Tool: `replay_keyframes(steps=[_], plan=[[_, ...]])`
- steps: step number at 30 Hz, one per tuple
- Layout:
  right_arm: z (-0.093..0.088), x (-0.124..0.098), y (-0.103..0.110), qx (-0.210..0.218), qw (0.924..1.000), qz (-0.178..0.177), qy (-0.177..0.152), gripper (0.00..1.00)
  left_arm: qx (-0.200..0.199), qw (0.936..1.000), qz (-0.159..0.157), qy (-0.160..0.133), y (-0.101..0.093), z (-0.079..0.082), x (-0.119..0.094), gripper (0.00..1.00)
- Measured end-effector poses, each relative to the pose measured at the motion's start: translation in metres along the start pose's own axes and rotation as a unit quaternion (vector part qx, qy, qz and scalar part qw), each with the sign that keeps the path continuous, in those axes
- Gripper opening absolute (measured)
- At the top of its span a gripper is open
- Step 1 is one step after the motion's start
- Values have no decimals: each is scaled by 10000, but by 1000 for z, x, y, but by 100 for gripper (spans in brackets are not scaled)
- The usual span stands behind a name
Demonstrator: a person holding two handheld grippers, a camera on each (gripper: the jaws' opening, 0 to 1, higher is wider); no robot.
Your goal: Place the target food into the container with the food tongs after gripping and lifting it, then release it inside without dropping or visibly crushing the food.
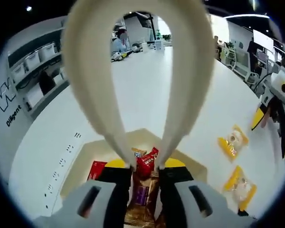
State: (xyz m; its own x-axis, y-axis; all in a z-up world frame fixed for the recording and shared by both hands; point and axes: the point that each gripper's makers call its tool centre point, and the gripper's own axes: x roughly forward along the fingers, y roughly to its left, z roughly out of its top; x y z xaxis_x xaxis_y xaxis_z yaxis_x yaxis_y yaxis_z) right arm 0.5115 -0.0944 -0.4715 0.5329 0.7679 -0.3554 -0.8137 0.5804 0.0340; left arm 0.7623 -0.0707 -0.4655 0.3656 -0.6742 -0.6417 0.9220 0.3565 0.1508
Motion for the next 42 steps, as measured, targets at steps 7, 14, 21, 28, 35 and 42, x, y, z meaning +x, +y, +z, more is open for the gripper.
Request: replay_keyframes(steps=[7, 14, 21, 28, 35, 42], plan=[[2, 0, 0, -22, 10000, 3, -2, 81, -91, 9998, 80, -176, 7, 6, -16, 21], [4, 2, 2, -50, 10000, 28, -4, 81, -82, 9995, 138, -284, 5, 7, -36, 21], [5, 3, 5, -70, 10000, 47, 1, 81, -111, 9990, 178, -394, -5, 8, -61, 20], [5, 5, 8, -92, 9999, 68, 8, 81, -114, 9988, 186, -430, -24, 1, -82, 20], [7, 7, 11, -114, 9999, 86, 8, 81, -181, 9985, 242, -467, -37, -6, -103, 20], [8, 9, 14, -133, 9999, 109, 14, 81, -289, 9979, 306, -484, -52, -19, -120, 21]])
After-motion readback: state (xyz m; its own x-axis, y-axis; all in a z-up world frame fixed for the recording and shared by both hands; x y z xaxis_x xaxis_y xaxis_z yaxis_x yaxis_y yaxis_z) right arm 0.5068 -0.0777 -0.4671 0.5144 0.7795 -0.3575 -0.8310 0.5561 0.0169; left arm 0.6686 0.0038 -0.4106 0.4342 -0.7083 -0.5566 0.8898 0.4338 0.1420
